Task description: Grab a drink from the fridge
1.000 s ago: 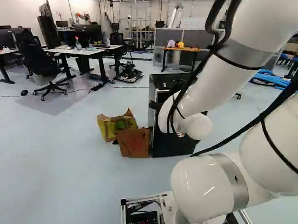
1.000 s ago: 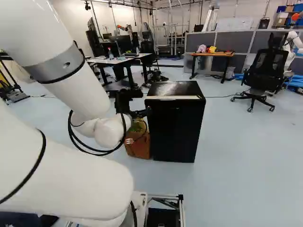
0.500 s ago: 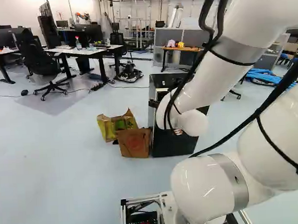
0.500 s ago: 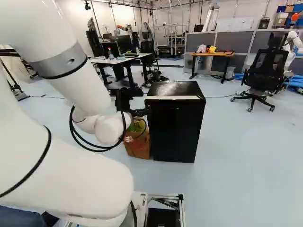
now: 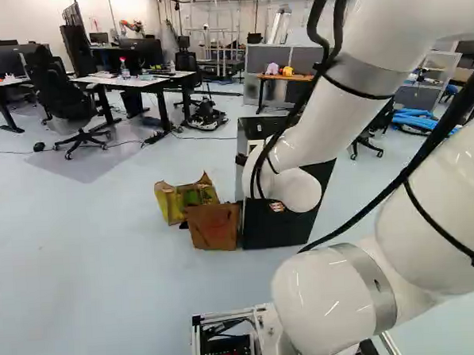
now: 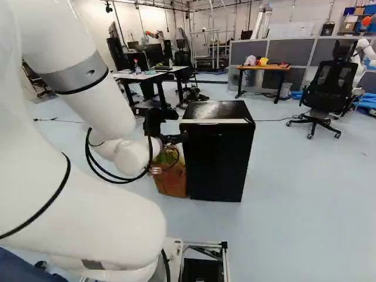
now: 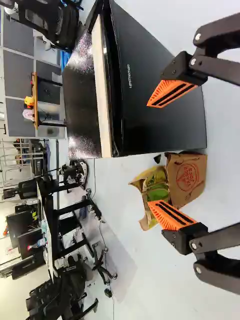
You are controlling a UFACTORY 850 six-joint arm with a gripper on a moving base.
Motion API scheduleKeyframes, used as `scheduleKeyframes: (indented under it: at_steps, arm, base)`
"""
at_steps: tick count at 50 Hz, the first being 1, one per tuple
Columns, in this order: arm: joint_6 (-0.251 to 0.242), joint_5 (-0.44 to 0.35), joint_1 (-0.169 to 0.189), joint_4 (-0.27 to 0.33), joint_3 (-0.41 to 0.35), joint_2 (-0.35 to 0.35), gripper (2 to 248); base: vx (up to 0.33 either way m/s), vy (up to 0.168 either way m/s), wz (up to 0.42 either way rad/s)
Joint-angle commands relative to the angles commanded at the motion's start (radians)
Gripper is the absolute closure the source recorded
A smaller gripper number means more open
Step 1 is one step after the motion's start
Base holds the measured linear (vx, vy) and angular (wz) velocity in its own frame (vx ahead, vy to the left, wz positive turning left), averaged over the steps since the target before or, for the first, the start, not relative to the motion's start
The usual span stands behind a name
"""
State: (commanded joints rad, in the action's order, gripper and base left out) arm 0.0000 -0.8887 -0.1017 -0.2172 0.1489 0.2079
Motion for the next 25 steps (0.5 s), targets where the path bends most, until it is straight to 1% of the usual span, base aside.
scheduleKeyframes:
  at_steps: [13,25]
  arm:
    - [0.0,-0.025,-0.053,-0.059,0.007,-0.009,3]
    - [0.0,-0.055,-0.101,-0.095,0.026,-0.056,3]
  base:
    - [0.0,0.0,0.0]
    - [0.0,0.0,0.0]
